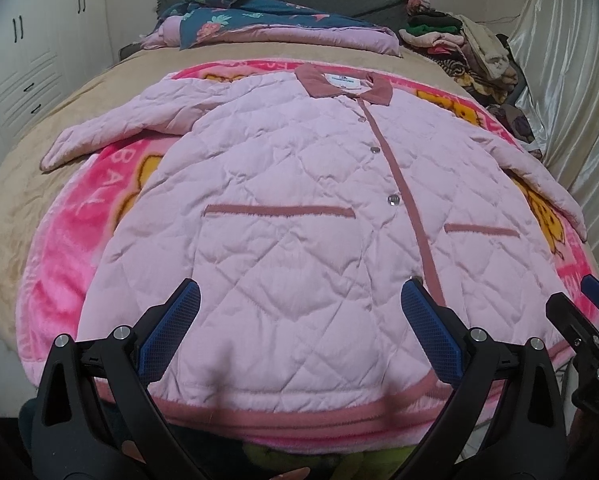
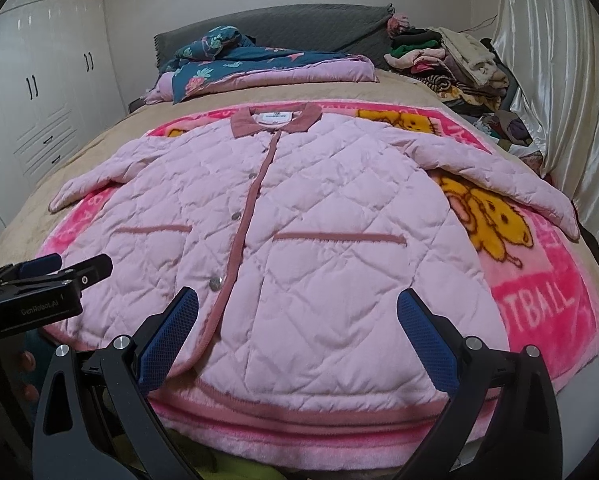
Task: Fold large clothes
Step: 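Reach the right tool to the jacket sleeve cuff and grasp it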
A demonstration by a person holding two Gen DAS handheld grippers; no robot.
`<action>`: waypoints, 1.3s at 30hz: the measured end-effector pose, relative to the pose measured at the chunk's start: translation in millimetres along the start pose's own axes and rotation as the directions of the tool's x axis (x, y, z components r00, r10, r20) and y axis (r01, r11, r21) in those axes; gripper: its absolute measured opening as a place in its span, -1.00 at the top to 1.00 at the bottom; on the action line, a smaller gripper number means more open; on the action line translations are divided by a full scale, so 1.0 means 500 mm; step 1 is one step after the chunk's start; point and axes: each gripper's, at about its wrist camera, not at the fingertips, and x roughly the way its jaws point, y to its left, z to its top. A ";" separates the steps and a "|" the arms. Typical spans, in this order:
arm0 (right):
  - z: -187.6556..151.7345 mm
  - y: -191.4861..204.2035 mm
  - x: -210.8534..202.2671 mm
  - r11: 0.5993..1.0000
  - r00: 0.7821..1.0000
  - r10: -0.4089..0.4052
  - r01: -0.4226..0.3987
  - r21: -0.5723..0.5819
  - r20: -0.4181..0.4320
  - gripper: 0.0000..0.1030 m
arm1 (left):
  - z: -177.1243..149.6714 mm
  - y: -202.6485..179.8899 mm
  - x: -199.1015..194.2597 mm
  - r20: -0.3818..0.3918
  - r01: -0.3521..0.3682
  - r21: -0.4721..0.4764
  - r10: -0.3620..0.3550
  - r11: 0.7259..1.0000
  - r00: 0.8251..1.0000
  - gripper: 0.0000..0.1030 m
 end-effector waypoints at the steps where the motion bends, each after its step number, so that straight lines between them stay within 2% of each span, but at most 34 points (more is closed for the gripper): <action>1: 0.008 -0.003 0.003 1.000 1.000 -0.002 0.002 0.002 0.004 -0.92 | 0.009 0.002 0.004 -0.002 0.002 -0.005 -0.002 1.000 1.000 -0.83; 10: 0.079 -0.037 0.035 1.000 0.999 -0.006 0.005 0.029 0.038 -0.92 | 0.072 0.004 0.037 -0.004 0.011 -0.046 -0.011 0.999 1.000 -0.83; 14: 0.114 -0.055 0.053 0.999 0.998 -0.024 0.022 0.033 0.055 -0.92 | 0.103 -0.007 0.055 -0.001 0.012 -0.035 -0.012 0.999 1.000 -0.83; 22: 0.181 -0.105 0.119 0.996 1.000 -0.005 0.003 0.091 0.031 -0.92 | 0.164 -0.035 0.106 -0.017 0.048 -0.023 -0.048 0.999 0.999 -0.83; 29: 0.223 -0.152 0.178 0.991 1.000 -0.024 0.022 0.135 0.016 -0.92 | 0.226 -0.065 0.159 -0.035 0.068 -0.004 -0.068 0.998 0.997 -0.83; 37: 0.253 -0.266 0.242 0.965 0.995 -0.101 0.100 0.244 -0.007 -0.92 | 0.297 -0.121 0.224 -0.060 0.119 0.031 -0.117 0.992 0.991 -0.83; 39: 0.253 -0.309 0.258 0.951 0.996 -0.083 0.085 0.299 -0.021 -0.92 | 0.307 -0.131 0.241 -0.067 0.124 0.037 -0.121 0.992 0.990 -0.83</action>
